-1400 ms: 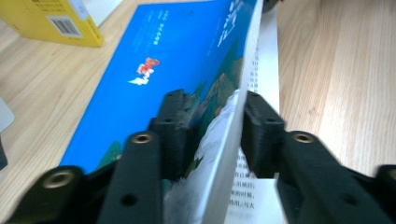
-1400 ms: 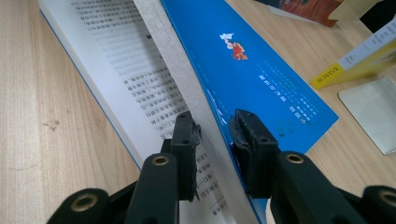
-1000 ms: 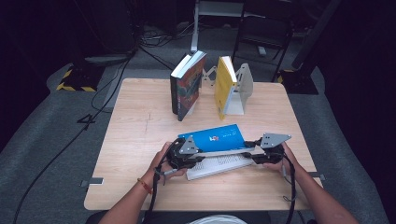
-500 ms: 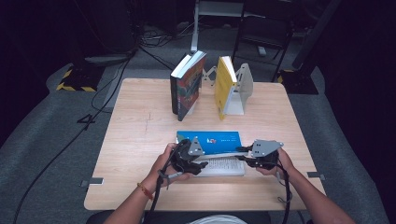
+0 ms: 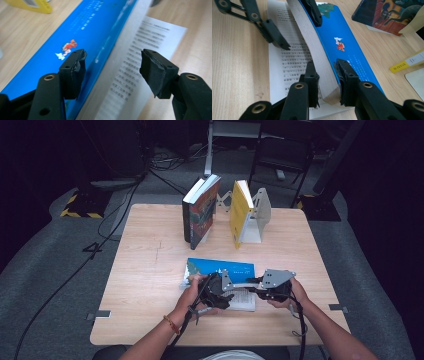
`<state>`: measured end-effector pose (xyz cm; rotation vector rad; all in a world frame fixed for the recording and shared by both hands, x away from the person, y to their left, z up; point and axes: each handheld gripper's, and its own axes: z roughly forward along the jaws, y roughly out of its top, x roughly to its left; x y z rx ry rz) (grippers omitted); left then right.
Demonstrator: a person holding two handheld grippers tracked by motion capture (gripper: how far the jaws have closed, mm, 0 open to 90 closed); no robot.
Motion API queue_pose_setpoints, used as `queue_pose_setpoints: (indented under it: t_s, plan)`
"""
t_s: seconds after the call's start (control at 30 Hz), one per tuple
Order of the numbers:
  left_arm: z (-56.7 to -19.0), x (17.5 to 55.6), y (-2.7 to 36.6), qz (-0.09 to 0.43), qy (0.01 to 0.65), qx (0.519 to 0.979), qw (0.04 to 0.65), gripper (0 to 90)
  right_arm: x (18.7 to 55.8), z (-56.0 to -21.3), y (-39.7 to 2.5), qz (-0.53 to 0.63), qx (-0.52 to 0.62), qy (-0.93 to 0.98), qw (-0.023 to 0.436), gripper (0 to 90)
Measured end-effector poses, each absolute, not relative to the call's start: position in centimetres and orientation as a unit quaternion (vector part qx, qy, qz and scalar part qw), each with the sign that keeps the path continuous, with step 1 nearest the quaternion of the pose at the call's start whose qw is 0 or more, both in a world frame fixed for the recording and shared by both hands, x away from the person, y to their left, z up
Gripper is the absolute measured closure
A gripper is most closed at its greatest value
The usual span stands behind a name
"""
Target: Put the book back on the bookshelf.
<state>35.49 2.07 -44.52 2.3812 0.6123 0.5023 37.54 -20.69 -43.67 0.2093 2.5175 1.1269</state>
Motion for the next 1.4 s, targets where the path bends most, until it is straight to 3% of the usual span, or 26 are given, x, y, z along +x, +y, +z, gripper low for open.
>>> queue_pose_setpoints:
  t_s: [0.07,0.17,0.27,0.37,0.47,0.57,0.8,1.1,1.4]
  plan:
    - [-44.7,35.7,2.3,0.202,0.239,0.897,0.311,41.4,37.5,-43.7,-20.5,0.400,0.074,0.894,0.186,72.3]
    - [-44.9,35.9,2.8,0.212,0.233,0.895,0.317,58.7,37.6,-43.7,-20.2,0.401,0.076,0.894,0.184,72.2]
    - [-45.3,35.9,3.0,0.215,0.212,0.896,0.327,64.7,37.6,-43.8,-20.2,0.403,0.078,0.893,0.182,70.6]
    - [-45.4,35.9,3.4,0.216,0.211,0.889,0.345,68.9,38.1,-43.6,-20.6,0.436,0.097,0.881,0.156,60.4]
    - [-44.8,36.3,4.1,0.216,0.227,0.873,0.374,72.9,38.7,-43.0,-21.8,0.451,0.124,0.868,0.166,39.4]
    - [-44.5,36.5,4.4,0.208,0.242,0.862,0.393,74.7,39.6,-42.9,-24.5,0.467,0.158,0.854,0.168,35.8]
    - [-43.9,36.7,5.4,0.198,0.248,0.845,0.431,75.7,41.6,-45.2,-28.7,0.456,0.225,0.842,0.177,37.6]
    - [-43.1,37.1,6.5,0.180,0.252,0.832,0.460,76.6,43.2,-48.2,-26.7,0.401,0.232,0.872,0.156,40.2]
    - [-41.9,37.2,7.2,0.182,0.258,0.822,0.474,78.1,43.9,-49.1,-25.4,0.394,0.225,0.880,0.136,42.0]
